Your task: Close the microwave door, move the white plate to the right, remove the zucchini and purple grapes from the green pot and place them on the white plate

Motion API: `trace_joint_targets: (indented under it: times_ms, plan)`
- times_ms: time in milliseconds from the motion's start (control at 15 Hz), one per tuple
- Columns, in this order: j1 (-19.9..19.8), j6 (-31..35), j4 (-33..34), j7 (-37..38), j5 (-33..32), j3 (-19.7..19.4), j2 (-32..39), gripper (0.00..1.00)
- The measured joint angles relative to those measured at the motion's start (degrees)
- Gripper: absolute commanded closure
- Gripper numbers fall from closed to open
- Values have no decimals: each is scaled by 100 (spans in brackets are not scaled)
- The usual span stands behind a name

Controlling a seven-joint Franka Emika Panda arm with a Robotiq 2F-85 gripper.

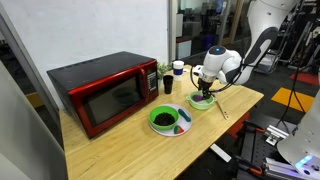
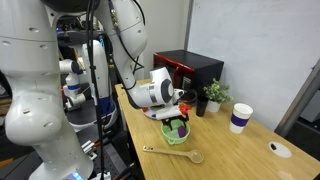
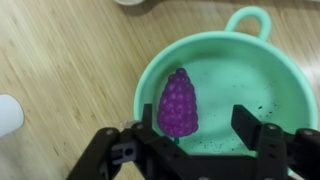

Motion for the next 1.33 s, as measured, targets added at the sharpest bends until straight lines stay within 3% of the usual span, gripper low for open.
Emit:
trace_joint_targets:
  times_ms: [1333]
  plan:
    - [-6,185,247,199,-138,-55,488,28]
